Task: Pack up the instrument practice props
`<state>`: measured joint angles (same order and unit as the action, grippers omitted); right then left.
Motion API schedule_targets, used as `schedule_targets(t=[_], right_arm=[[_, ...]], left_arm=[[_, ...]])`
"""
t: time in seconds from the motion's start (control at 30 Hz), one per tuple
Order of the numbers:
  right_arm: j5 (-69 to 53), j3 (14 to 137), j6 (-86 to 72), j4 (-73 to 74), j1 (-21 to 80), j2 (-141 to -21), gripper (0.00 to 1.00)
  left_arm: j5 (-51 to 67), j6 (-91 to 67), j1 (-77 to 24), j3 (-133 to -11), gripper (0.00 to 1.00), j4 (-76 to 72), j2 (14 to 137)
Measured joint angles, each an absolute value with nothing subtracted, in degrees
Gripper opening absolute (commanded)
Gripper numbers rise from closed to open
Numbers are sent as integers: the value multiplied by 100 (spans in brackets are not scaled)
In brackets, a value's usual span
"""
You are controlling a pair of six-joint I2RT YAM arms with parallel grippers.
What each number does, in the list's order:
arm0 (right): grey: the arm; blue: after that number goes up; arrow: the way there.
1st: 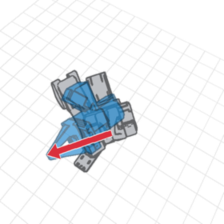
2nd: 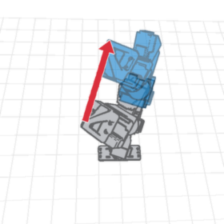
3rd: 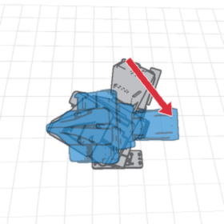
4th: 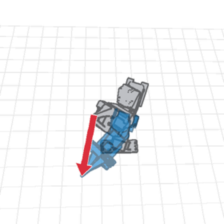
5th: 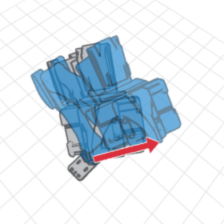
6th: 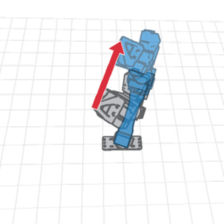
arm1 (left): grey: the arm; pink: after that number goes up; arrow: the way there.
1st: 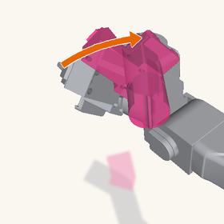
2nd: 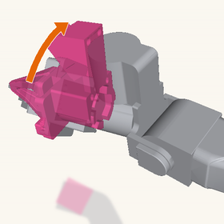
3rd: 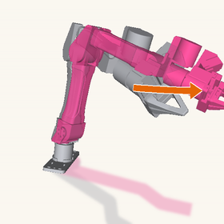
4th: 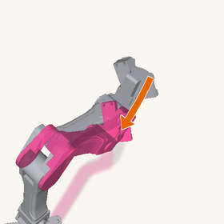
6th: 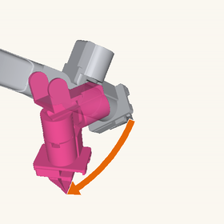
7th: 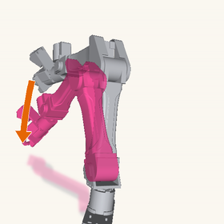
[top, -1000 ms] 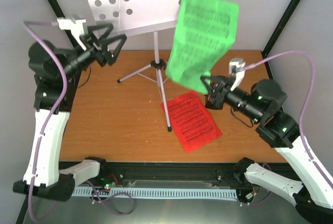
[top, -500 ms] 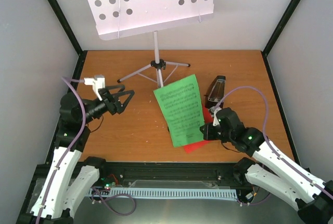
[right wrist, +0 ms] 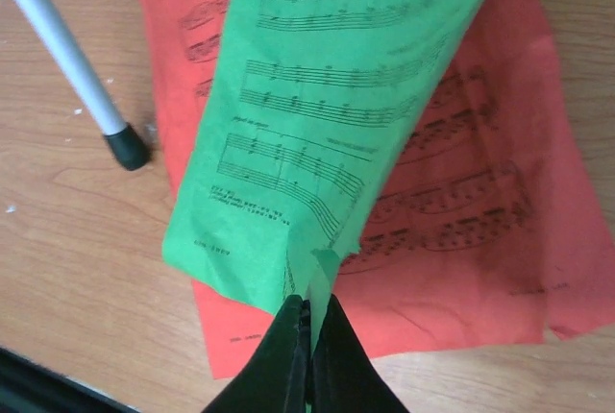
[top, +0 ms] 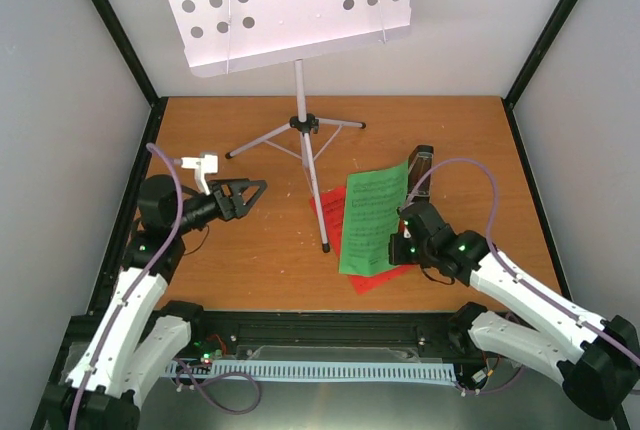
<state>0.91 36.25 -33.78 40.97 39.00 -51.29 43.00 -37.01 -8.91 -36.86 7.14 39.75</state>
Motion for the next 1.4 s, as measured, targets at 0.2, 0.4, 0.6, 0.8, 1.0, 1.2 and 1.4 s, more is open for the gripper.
schedule_targets(t=[0.2, 0.4, 0.6, 0.8, 1.0, 1.2, 1.4], right_arm=[[-366, 3605, -3299, 3627, 3900, -5229, 16], [-34, 3570, -3476, 3734, 3900, -4888, 82], [432, 3649, -3693, 3935, 3900, -4217, 97], [416, 3962, -3693, 3564, 3898, -3717, 100], [473, 4195, -3553, 3103, 3898, -3621, 100], [735, 4187, -3476, 3155, 3898, -3557, 100], [884, 3863, -3485, 2978, 3898, -3192, 100]], left_arm=[[4307, -3830, -919, -3579, 88, 591, 4707], [4058, -3850, -1498, -3667, 86, 405, 5640], [3634, -3800, -2062, -4204, 89, 47, 6877], [3402, -3684, -2115, -4626, 90, -360, 7778], [3334, -3693, -2150, -4683, 88, -698, 8204], [3109, -3680, -2167, -4803, 77, -1068, 8479], [2871, -3524, -2196, -5339, 71, -1114, 8882]])
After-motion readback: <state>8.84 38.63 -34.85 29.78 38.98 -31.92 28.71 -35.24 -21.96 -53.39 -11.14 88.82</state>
